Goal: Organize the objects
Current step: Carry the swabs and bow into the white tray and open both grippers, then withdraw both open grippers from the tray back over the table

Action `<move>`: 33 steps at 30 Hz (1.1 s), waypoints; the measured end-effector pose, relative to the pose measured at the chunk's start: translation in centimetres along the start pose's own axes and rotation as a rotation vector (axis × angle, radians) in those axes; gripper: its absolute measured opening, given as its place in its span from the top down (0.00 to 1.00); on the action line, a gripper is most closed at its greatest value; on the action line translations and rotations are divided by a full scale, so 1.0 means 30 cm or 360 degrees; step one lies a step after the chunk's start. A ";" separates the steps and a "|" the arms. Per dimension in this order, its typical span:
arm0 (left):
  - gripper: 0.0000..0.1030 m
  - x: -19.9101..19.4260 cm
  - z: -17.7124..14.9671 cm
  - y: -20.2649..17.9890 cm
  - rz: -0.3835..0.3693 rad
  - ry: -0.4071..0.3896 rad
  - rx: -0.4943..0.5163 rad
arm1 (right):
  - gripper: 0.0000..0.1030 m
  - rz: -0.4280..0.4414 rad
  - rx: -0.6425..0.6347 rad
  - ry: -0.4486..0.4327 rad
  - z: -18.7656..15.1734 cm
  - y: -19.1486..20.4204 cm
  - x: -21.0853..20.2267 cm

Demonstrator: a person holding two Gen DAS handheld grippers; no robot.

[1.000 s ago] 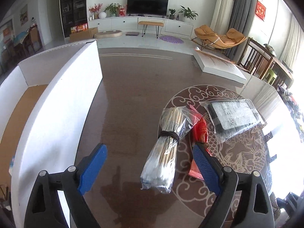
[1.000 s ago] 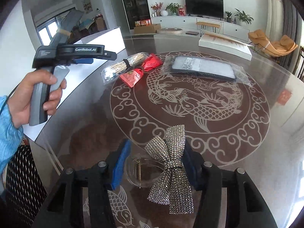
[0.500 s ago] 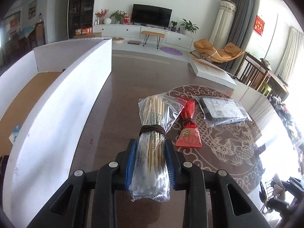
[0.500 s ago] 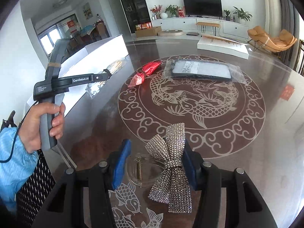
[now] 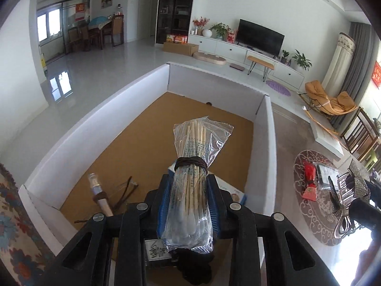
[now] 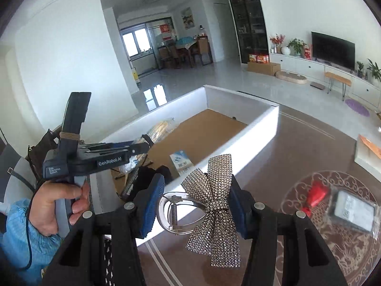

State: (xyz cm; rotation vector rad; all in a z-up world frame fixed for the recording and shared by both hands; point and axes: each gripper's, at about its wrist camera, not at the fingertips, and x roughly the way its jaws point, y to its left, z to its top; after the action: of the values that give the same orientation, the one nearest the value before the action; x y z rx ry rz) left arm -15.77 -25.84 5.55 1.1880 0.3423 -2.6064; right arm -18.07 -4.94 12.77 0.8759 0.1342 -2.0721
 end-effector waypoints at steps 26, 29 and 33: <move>0.10 -0.304 -0.334 -0.439 -0.0499 -0.0375 0.0145 | 0.02 -0.0808 0.0263 0.0203 -0.539 -0.372 -0.157; 0.03 -0.272 -0.424 -0.601 -0.0613 -0.0274 0.0333 | 0.02 -0.0936 0.0410 0.0284 -0.697 -0.491 -0.268; 0.03 -0.153 -0.540 -0.737 -0.0617 -0.0098 0.0487 | 0.02 -0.1022 0.0525 0.0303 -0.813 -0.543 -0.365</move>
State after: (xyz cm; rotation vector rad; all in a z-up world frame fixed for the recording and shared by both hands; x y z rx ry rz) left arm -8.69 0.64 1.03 1.2327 0.1781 -3.1141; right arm -12.99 22.16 -2.05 1.3667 0.1988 -2.6469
